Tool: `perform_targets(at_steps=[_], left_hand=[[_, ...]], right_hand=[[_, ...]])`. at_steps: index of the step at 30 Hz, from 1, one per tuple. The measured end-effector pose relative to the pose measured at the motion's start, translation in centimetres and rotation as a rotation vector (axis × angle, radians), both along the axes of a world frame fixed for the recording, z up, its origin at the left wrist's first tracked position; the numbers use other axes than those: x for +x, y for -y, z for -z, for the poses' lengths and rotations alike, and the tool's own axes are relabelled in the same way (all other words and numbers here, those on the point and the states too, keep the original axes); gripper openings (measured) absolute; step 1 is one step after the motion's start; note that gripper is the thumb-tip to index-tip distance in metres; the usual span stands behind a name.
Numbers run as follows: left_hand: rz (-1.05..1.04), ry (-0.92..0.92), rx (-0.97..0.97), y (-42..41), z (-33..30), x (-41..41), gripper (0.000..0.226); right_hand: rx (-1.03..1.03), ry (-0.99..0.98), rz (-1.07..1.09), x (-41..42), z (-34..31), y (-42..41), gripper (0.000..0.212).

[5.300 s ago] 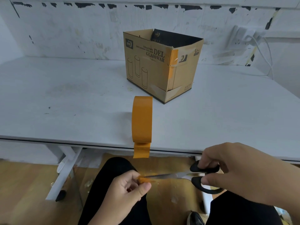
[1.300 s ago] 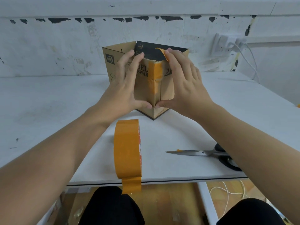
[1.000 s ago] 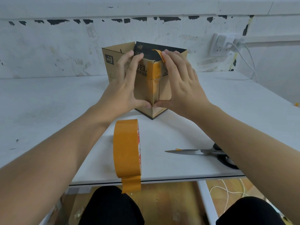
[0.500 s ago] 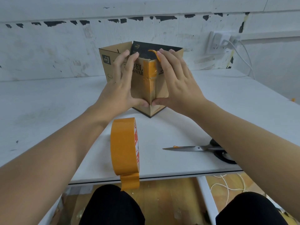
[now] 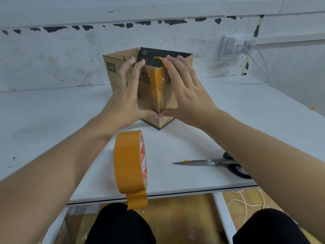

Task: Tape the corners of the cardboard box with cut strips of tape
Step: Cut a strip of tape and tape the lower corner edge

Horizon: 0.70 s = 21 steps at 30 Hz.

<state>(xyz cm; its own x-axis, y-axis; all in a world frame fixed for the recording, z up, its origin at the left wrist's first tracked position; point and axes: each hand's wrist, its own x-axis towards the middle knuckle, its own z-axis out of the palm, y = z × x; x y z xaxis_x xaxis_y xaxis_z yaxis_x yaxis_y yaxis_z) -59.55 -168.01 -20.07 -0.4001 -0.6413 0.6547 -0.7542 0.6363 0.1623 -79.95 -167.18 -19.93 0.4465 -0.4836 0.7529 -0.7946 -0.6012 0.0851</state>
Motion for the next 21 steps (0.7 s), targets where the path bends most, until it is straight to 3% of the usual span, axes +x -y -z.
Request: perform_targets(at_steps=[13,21], left_hand=[[0.065,-0.081,-0.029,0.1,0.4,0.0,0.129],[0.022,-0.056,-0.002,-0.4,-0.1,0.5,0.125]], right_hand=[[-0.016,0.017,-0.005,0.2,0.2,0.0,0.125],[0.153,0.068,-0.083,-0.1,-0.7,-0.8,0.125]])
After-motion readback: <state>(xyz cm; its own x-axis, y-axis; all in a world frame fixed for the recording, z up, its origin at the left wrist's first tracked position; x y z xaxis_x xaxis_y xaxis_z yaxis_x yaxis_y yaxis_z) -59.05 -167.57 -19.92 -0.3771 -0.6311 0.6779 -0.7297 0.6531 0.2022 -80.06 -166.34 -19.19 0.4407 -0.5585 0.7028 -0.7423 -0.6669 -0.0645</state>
